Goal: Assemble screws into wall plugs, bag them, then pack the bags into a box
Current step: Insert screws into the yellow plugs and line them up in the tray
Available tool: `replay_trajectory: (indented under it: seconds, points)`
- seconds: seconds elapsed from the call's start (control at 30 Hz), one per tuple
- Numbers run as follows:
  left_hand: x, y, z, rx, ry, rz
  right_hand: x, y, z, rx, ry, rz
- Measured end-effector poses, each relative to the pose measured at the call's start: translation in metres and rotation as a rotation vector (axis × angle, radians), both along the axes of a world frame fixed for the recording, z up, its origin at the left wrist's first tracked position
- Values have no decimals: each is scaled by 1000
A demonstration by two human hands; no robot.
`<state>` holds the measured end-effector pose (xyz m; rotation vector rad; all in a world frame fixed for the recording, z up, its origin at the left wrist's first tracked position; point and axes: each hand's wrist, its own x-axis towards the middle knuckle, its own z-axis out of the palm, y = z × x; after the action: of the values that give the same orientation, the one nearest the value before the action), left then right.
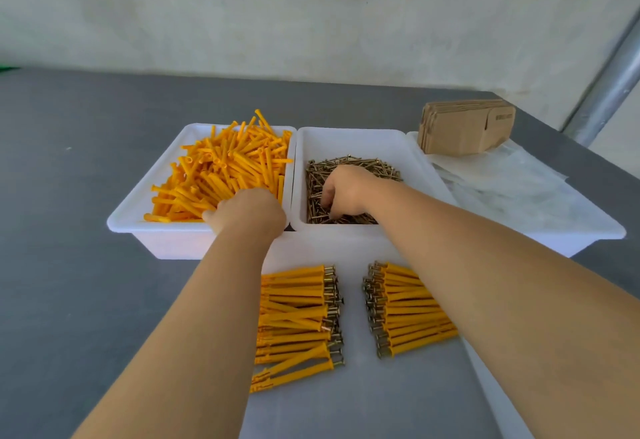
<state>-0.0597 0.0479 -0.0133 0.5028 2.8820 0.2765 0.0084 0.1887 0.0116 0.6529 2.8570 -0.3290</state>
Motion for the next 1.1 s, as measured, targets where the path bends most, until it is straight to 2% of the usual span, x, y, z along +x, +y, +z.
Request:
replay_trajectory:
  seconds: [0.1,0.17,0.23,0.47,0.6,0.77,0.9,1.0,1.1]
  points:
    - [-6,1,-1,-57,-31,-50,1,-6,0,107,-81,46]
    - [-8,3,-1,-128,-48,-60,2,-8,0,135,-131,57]
    - [-8,3,0,-120,-67,-45,6,-8,-1,123,-130,37]
    - [-5,0,0,15,8,-33,29,4,-3,121,192,1]
    - [-5,-1,-4,136,112,13,45,14,-8,55,392,-47]
    - [-4,-6,-3,343,217,37,59,22,-13,-129,610,-187]
    - [-3,-7,2,643,358,18,68,20,-9,-314,823,-337]
    - [9,-1,10,900,380,-91,81,15,-3,-619,1033,-493]
    - [28,5,19,992,327,-277,99,9,2,-911,1128,-584]
